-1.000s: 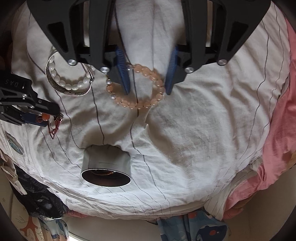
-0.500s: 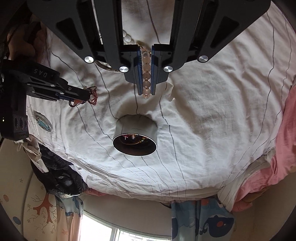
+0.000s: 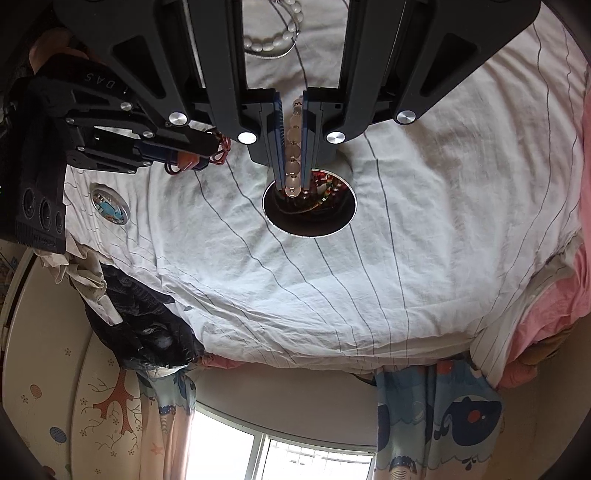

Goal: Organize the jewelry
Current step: 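Carry the pink bracelet and red cord over the silver tin and open both grippers, then move the open left gripper to the silver bangle on the pearl bracelet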

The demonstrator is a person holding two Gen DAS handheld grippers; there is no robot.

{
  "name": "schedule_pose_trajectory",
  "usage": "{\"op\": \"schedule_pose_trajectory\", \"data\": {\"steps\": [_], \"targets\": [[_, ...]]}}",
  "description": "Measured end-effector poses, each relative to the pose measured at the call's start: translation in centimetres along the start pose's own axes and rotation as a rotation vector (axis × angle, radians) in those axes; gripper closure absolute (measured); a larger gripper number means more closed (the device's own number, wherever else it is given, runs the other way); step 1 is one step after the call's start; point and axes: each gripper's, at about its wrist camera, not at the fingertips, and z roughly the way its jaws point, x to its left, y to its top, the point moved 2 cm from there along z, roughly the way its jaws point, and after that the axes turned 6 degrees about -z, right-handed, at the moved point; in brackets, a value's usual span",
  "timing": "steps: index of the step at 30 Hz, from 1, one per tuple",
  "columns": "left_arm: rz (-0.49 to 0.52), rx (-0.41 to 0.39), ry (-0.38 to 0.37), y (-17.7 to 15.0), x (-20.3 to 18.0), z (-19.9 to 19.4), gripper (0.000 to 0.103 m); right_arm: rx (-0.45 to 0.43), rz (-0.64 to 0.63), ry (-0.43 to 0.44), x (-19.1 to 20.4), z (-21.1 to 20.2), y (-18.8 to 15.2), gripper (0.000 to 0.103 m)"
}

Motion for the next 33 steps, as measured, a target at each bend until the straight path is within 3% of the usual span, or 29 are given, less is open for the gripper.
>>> {"op": "schedule_pose_trajectory", "data": {"steps": [5, 8, 11, 12, 13, 20, 22, 23, 28, 33], "targets": [[-0.049, -0.003, -0.087, 2.5, -0.3, 3.6, 0.096, -0.016, -0.011, -0.009, -1.1, 0.5, 1.6, 0.086], [-0.088, 0.064, -0.033, 3.1, 1.1, 7.6, 0.095, -0.018, -0.001, -0.010, -1.9, 1.1, 2.4, 0.086], [-0.101, 0.119, 0.057, 2.9, 3.0, 9.9, 0.076, -0.019, -0.006, -0.007, -2.2, 2.0, 3.5, 0.086], [-0.109, 0.110, 0.065, 2.9, 3.5, 9.7, 0.066, -0.020, -0.010, -0.002, -2.1, 2.3, 3.8, 0.086], [-0.117, 0.094, 0.066, 3.0, 4.0, 9.2, 0.062, -0.022, -0.016, 0.002, -2.0, 2.6, 4.2, 0.086], [-0.180, 0.046, 0.144, 2.5, 8.1, 4.4, 0.051, 0.007, 0.028, 0.084, -2.0, 6.8, 6.2, 0.085], [-0.190, 0.040, 0.156, 1.7, 8.6, 3.1, 0.048, 0.063, 0.017, 0.002, -2.6, 8.7, 5.9, 0.051], [-0.188, 0.040, 0.161, 1.2, 8.7, 2.5, 0.047, 0.078, 0.012, -0.039, -2.9, 9.0, 5.6, 0.050], [-0.117, 0.059, 0.160, -2.0, 6.3, 0.6, 0.038, 0.073, 0.036, -0.085, -3.7, 5.8, 3.1, 0.049], [-0.075, 0.097, 0.147, -6.4, 3.7, -0.2, 0.034, 0.112, 0.081, -0.128, -3.3, 2.2, -1.4, 0.042]]}}
